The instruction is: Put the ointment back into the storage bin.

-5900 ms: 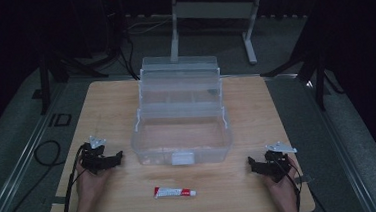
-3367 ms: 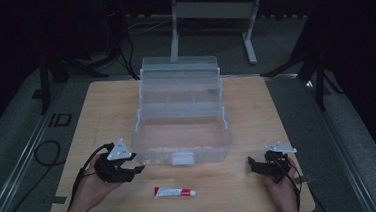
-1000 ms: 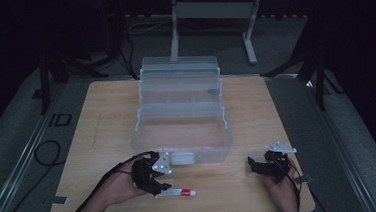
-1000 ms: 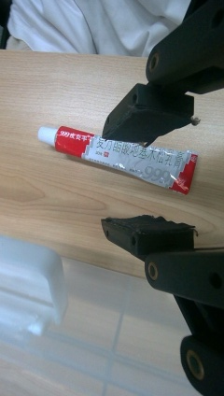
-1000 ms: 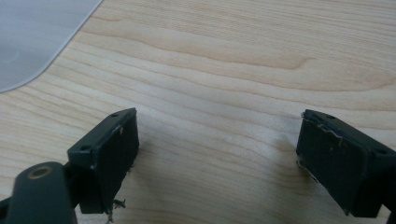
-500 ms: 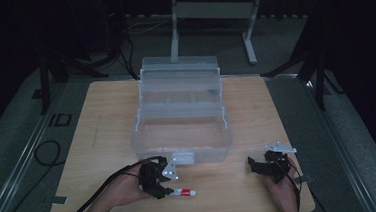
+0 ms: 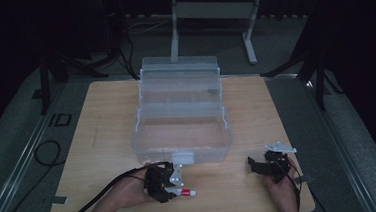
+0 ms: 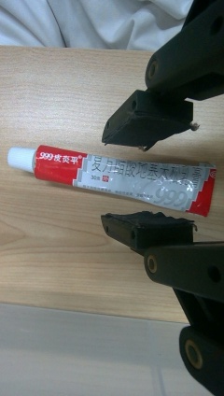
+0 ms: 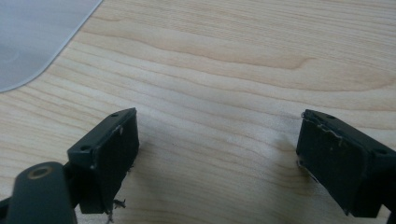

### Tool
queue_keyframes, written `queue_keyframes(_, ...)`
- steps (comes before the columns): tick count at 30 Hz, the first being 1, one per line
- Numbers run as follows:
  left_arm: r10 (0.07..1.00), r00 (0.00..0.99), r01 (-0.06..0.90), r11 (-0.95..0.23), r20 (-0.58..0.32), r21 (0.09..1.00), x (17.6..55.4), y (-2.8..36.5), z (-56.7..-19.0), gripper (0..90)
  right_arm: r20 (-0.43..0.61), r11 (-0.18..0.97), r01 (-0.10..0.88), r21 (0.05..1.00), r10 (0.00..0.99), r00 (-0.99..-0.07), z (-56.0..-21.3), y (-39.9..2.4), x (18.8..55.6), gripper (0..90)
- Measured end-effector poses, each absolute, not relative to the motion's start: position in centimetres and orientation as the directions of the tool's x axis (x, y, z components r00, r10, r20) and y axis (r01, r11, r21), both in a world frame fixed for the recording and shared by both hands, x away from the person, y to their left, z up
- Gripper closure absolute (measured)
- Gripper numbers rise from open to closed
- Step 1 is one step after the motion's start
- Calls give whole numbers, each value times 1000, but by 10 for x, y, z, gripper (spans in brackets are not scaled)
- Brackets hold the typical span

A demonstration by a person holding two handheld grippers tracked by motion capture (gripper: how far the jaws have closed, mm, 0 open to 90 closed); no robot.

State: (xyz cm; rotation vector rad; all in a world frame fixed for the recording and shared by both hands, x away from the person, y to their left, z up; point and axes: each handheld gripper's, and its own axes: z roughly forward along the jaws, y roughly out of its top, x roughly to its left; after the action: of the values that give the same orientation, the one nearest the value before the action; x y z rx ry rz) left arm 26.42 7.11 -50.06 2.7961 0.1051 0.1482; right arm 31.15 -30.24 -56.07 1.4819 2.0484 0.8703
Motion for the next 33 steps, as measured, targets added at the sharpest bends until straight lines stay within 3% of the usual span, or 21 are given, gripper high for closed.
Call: queue_keyframes(33, 21, 993, -1, -984, 120, 179, 263, 56, -512, 645, -4, 218, 657, 722, 950, -311, -561, -302, 312, 127)
